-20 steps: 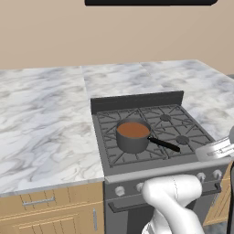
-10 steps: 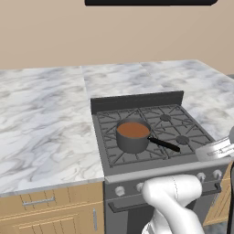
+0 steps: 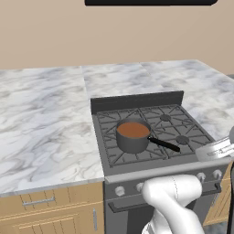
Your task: Pick up the sugar cube(s) and place them in the saucepan with hot chocolate.
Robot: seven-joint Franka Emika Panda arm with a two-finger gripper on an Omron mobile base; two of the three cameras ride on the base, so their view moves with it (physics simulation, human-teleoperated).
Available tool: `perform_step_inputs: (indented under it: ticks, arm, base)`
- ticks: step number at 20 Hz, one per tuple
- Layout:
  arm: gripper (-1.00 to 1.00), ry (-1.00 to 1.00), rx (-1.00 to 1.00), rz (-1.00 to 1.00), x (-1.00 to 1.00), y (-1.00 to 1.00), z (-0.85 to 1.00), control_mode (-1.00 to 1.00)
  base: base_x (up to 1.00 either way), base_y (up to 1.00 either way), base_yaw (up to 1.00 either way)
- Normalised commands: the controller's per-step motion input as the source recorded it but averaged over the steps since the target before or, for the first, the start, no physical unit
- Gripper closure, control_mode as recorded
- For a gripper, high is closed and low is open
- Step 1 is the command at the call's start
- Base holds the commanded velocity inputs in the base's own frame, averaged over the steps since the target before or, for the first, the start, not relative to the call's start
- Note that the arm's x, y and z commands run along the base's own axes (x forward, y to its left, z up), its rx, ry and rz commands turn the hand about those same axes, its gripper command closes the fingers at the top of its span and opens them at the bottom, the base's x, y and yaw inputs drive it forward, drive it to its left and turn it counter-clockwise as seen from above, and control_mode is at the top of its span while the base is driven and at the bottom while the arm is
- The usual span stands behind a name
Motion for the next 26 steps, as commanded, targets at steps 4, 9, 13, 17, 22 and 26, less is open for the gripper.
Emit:
perform_step_inputs:
  ticks: [4, 9, 13, 17, 22, 26]
  arm:
    - [-1.0, 0.0, 0.0, 0.0, 0.0, 0.0, 0.0, -1.0]
    - [-1.0, 0.0, 0.0, 0.0, 0.0, 0.0, 0.0, -1.0]
    - [-1.0, 0.0, 0.0, 0.0, 0.0, 0.0, 0.0, -1.0]
    - [-1.0, 0.0, 0.0, 0.0, 0.0, 0.0, 0.0, -1.0]
    - [-1.0, 0.0, 0.0, 0.0, 0.0, 0.0, 0.0, -1.0]
    - [-1.0, 0.0, 0.0, 0.0, 0.0, 0.0, 0.0, -1.0]
  base:
    - [0.0, 0.0, 0.0]
    - [0.0, 0.0, 0.0]
    - [0.0, 0.0, 0.0]
    - [0.0, 0.0, 0.0]
    - [0.0, 0.0, 0.0]
    - [0.0, 0.0, 0.0]
